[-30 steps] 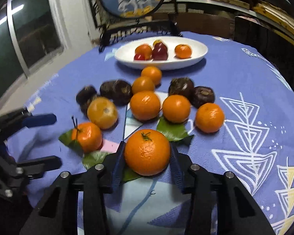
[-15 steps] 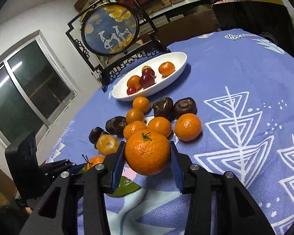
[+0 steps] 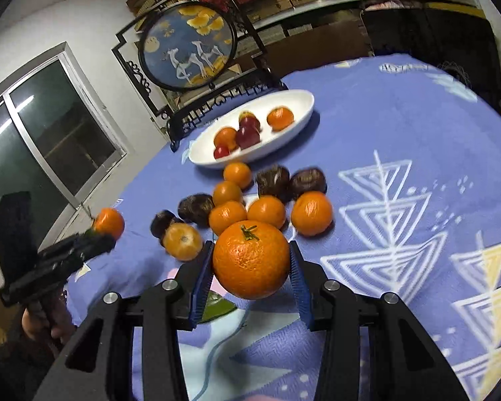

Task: Organize fruits
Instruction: 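Set both tangerines on the white plate and open both grippers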

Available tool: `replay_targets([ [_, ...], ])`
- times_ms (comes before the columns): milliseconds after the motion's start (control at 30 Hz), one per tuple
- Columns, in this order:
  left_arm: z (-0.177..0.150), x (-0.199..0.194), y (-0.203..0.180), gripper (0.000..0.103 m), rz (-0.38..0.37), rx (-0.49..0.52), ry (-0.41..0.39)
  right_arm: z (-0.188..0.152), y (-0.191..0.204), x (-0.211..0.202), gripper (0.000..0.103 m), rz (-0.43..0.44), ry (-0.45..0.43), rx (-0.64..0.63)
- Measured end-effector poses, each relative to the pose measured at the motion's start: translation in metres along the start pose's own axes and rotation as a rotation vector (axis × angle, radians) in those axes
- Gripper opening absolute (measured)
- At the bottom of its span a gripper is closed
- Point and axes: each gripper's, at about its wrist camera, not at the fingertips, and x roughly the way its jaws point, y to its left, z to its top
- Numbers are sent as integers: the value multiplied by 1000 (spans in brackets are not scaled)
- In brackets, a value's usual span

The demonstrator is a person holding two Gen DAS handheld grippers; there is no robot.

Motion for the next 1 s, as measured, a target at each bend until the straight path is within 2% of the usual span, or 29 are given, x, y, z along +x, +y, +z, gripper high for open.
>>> replay_targets([
  [167, 37, 5, 11, 39, 0, 14, -18, 35, 15, -22, 43, 8, -27, -58],
  [300, 70, 35, 25, 39, -8, -2, 9, 80, 24, -12, 44, -6, -35, -103],
  [467, 102, 95, 45, 39, 23, -12, 65, 129, 19, 54, 44, -32, 23, -106],
  [567, 109, 123, 58, 39, 42, -30, 99, 141, 13, 96, 44, -61, 64, -95],
  [733, 118, 158, 72, 39, 62, -41, 130, 156, 11, 145, 45, -88, 76, -105],
  [800, 121, 166, 75, 49, 69, -44, 135, 162, 11, 159, 49, -102, 79, -122],
  [833, 122, 167, 77, 60, 78, -60, 129, 164, 10, 161, 57, -127, 60, -128],
  [867, 123, 165, 79, 65, 80, -71, 120, 165, 10, 158, 58, -139, 38, -127],
  [1000, 118, 142, 77, 66, 83, -70, 89, 160, 6, 134, 58, -142, 7, -112],
])
